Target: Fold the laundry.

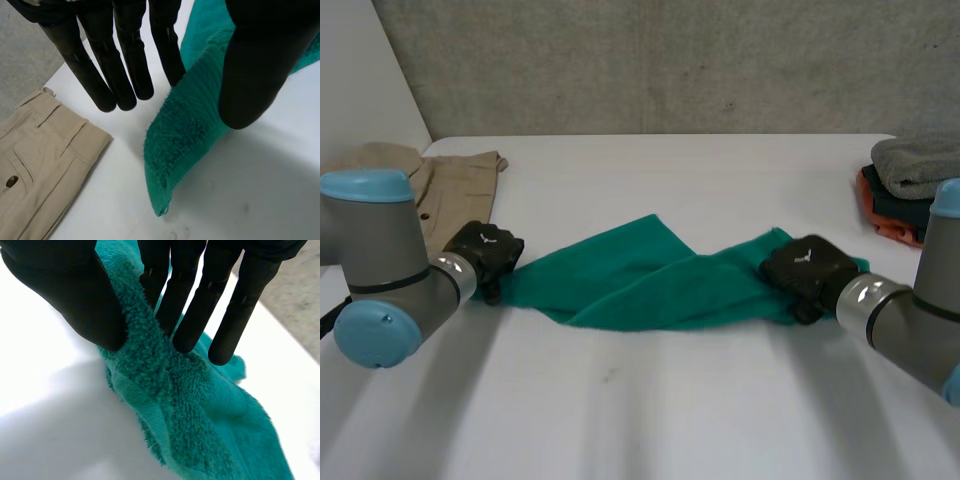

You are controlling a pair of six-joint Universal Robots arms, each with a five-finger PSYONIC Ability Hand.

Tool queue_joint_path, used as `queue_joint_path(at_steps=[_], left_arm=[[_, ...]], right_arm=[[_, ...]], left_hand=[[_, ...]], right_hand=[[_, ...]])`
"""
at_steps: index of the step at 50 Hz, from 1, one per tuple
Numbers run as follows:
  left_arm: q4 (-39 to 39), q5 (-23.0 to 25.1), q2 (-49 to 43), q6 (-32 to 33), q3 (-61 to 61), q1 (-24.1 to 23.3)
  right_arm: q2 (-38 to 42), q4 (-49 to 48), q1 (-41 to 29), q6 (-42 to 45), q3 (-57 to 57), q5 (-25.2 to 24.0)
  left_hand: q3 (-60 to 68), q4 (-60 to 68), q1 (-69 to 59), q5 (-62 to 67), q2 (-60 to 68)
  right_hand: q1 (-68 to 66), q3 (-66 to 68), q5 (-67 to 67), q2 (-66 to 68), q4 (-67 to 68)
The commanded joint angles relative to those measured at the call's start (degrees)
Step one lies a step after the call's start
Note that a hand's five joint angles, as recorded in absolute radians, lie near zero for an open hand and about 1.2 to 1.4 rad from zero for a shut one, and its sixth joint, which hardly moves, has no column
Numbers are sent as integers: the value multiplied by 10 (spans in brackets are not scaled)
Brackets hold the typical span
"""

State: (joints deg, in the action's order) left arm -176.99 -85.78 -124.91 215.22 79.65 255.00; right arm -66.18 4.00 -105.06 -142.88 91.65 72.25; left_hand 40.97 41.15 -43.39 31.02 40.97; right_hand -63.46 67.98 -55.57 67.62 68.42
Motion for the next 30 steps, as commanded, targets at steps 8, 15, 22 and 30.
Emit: queue_joint_path(at_steps=[8, 15, 22, 30], left_arm=[[6, -12, -32, -9, -97, -27], [22, -18, 52, -47, -137, -75], [23, -20, 144, -66, -169, -128], [23, -18, 216, -67, -192, -174]], right_arm=[[-87, 54, -49, -76, 58, 37], [-95, 95, -25, -89, -40, 38], [-19, 132, -48, 1, -145, 6], [96, 131, -52, 52, -262, -64]], left_hand=[[364, 362, -339, 363, 364], [362, 360, -338, 361, 362], [360, 358, -336, 360, 360], [354, 352, -329, 353, 353]], right_hand=[[252, -297, 273, -294, -302], [535, -580, 556, -576, -584], [535, -580, 556, -576, -584], [535, -580, 556, -576, -584]])
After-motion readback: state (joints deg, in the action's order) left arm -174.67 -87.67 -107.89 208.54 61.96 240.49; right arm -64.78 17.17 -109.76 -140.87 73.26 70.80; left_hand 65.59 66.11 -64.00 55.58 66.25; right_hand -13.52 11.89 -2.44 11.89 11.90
